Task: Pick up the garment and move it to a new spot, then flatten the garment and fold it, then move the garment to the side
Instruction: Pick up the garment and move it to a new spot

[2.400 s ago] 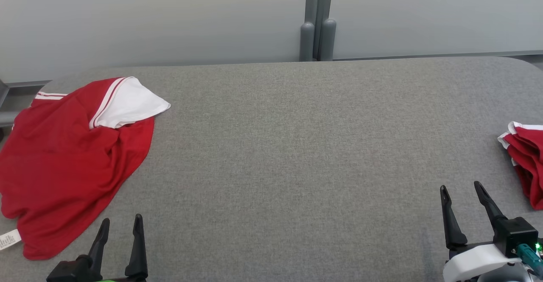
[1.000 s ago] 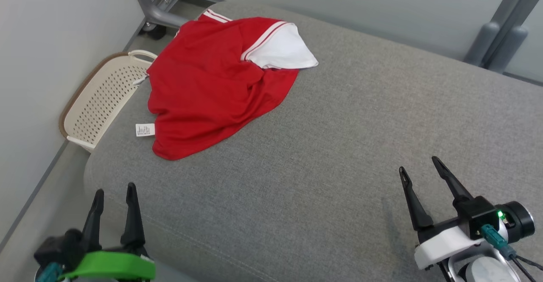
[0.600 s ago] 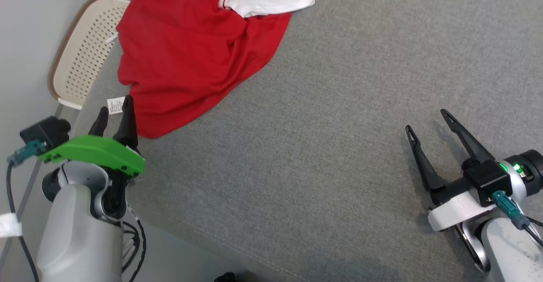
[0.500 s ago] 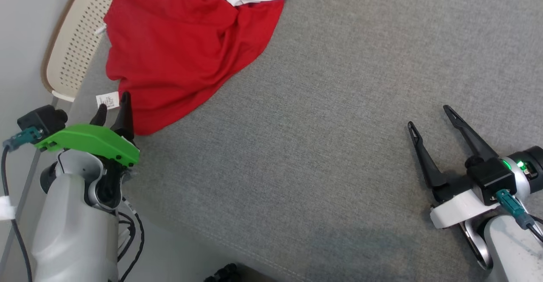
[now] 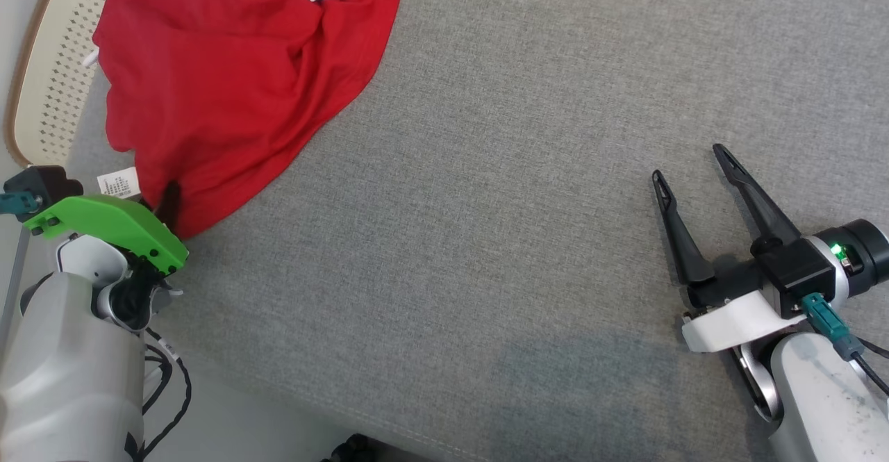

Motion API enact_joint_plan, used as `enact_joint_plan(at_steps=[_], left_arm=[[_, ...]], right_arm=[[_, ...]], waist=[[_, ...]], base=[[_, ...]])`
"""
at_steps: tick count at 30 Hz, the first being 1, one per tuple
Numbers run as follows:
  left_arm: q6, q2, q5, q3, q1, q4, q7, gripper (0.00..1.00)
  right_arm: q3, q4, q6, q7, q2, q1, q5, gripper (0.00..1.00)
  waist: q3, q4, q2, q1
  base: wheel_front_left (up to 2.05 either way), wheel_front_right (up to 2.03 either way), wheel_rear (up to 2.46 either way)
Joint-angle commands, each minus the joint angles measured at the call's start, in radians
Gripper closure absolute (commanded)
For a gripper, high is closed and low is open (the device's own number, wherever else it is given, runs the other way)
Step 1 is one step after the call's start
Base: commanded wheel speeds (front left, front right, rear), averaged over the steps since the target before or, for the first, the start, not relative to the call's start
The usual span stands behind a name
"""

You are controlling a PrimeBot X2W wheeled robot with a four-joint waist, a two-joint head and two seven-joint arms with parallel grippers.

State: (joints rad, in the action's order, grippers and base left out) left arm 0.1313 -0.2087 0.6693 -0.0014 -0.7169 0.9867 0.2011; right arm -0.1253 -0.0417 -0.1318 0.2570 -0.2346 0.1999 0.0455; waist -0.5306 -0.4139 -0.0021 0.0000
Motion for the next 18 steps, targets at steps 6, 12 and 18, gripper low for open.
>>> enact_joint_plan(at_steps=[6,12,18], left_arm=[[0.0,-0.026,0.009,-0.059,0.045,-0.1,-0.019,1.0],[-0.001,-0.119,0.033,-0.091,0.091,-0.352,0.005,1.0],[-0.026,-0.201,0.055,-0.086,0.116,-0.676,0.154,1.0]], right_arm=[[-0.001,-0.075,0.002,0.002,0.029,-0.044,-0.012,0.0],[-0.011,-0.091,0.002,0.008,0.09,-0.047,-0.031,0.0],[-0.04,-0.095,0.002,0.008,0.143,-0.026,-0.057,0.0]], waist=[[0.089,0.027,0.0021,0.0],[0.166,0.046,0.0021,0.0],[0.22,0.117,0.0021,0.0]], base=[[0.0,0.0,0.0],[0.0,0.0,0.0],[0.0,0.0,0.0]])
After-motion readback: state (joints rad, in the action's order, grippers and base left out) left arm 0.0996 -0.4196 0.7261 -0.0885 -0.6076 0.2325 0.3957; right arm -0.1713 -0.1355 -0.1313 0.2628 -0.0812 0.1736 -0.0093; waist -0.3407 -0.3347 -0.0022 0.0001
